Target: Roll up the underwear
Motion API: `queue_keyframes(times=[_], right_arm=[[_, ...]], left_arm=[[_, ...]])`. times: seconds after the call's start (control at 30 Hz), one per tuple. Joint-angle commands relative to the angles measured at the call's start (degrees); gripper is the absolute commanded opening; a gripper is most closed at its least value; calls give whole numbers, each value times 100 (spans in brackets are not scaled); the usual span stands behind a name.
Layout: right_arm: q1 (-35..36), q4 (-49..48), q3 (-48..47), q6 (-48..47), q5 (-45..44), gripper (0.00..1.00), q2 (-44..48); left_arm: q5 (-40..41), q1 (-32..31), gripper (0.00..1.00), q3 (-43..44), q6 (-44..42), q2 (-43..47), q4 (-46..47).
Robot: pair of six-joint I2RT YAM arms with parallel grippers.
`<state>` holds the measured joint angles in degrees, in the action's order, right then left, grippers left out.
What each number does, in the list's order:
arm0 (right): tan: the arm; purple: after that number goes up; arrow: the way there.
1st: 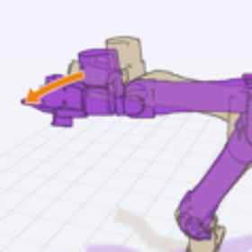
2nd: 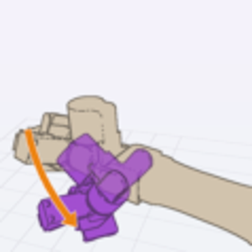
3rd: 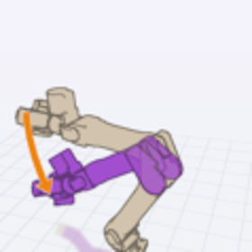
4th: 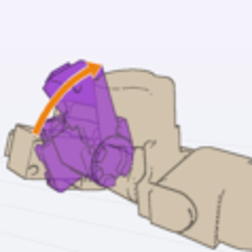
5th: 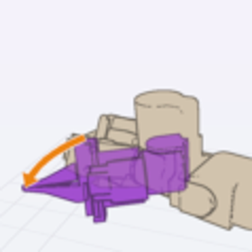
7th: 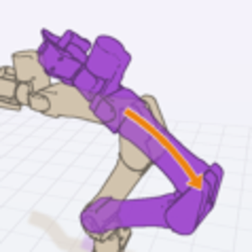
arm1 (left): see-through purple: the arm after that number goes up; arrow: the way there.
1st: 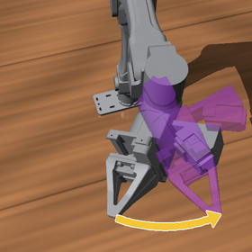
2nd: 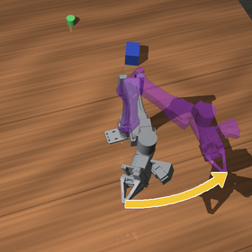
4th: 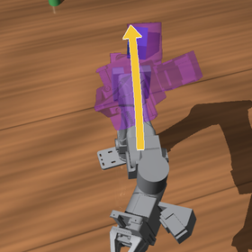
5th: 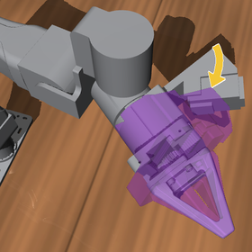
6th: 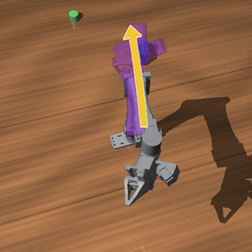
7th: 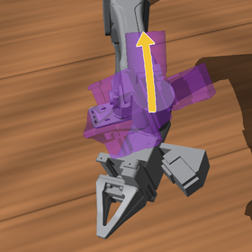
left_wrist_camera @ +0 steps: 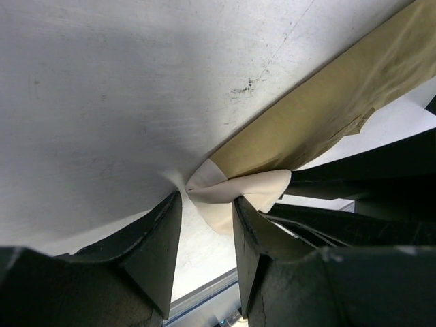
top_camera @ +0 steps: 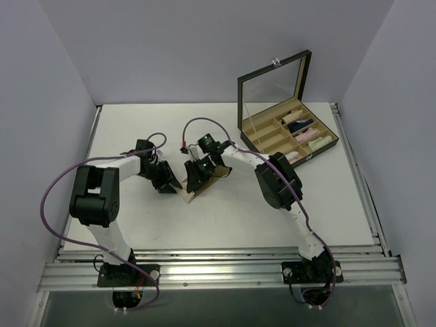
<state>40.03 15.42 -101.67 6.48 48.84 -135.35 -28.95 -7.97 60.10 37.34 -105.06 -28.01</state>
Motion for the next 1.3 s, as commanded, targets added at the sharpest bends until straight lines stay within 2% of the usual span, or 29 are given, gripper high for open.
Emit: queue_keyframes(times=[0.0, 0.2, 0.4, 0.8, 1.27], right_arm=[[-66, -47, 164, 107, -498, 13, 316], [-127, -294, 305, 380, -657, 9, 334], [-197, -338, 279, 494, -621, 7, 264], [-259, -408, 297, 591, -525, 7, 202], [-338, -434, 165, 670, -472, 10, 140]], left_arm=[[205, -29, 44, 125, 36, 318, 111], [565, -21, 45, -15, 10, 688, -29], [443, -21, 43, -252, 1, 636, 330], [197, -29, 43, -384, 177, 188, 1368], [293, -73, 39, -147, 414, -516, 1606]])
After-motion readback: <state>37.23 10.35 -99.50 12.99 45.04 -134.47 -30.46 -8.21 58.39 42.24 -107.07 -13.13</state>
